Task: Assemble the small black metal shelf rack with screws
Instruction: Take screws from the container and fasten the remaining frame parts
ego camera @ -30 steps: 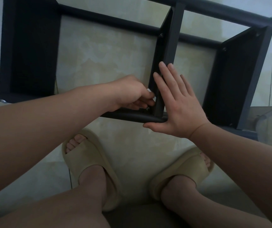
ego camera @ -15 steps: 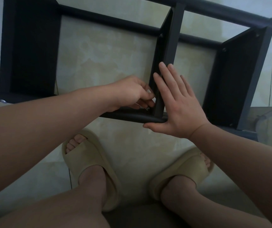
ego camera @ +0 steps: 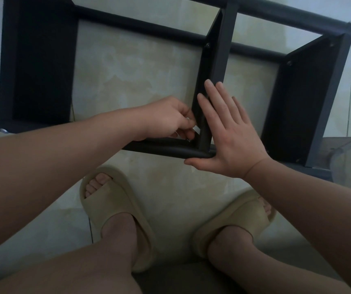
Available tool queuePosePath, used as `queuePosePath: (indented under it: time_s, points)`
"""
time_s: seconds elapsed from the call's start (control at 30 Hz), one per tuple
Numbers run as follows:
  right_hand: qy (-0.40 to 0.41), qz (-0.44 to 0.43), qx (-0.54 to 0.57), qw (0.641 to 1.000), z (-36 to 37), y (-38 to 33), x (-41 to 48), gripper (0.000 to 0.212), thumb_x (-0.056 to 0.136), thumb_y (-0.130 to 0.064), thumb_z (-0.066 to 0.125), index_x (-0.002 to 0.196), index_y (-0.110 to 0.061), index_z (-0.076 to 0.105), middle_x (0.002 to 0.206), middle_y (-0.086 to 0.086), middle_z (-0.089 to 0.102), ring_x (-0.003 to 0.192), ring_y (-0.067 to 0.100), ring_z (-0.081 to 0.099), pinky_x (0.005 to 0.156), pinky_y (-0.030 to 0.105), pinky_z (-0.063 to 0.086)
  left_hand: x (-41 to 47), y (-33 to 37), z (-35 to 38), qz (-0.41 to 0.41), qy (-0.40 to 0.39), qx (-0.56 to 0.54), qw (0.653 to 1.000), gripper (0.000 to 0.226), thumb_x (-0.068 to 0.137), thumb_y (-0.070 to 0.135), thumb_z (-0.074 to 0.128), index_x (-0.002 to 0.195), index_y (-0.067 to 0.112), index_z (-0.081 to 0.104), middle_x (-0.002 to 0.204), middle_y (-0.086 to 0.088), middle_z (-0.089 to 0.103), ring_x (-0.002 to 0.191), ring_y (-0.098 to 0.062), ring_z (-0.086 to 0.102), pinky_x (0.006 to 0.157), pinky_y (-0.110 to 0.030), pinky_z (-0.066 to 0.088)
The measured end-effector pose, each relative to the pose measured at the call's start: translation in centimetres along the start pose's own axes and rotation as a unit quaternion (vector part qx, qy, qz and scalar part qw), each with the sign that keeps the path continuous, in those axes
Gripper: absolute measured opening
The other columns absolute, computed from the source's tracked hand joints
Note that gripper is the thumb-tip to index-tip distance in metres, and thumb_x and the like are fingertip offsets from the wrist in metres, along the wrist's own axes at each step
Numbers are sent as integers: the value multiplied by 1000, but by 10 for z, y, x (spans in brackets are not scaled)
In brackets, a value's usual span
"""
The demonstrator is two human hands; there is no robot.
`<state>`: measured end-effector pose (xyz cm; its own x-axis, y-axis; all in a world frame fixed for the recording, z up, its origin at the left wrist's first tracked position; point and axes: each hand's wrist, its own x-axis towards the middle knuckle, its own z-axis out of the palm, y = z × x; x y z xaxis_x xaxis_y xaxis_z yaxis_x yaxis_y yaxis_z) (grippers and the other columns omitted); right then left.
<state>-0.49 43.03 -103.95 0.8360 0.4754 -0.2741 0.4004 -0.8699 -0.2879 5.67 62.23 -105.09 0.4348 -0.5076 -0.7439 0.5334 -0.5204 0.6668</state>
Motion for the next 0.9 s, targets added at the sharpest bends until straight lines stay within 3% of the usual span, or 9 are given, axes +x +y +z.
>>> queuePosePath:
  time_s: [0.57, 0.9]
  points:
    - [-1, -2, -4, 1000, 1, 0, 0, 117, 81, -84, 47, 160, -4, 16, 170, 13, -1, 157, 29, -6, 123, 57, 15, -4, -3, -9, 22, -54, 120, 991, 19, 97, 8, 58, 85, 20, 68, 80, 6, 75, 73, 0, 66, 75, -23, 46]
    - [-7, -2, -7, 1000, 0, 0, 0, 118, 81, -84, 48, 160, -3, 16, 170, 13, 0, 157, 29, -6, 123, 57, 15, -3, -6, -6, 22, -67, 173, 982, 18, 95, 18, 63, 81, 27, 67, 65, 14, 66, 62, -3, 57, 69, -30, 44]
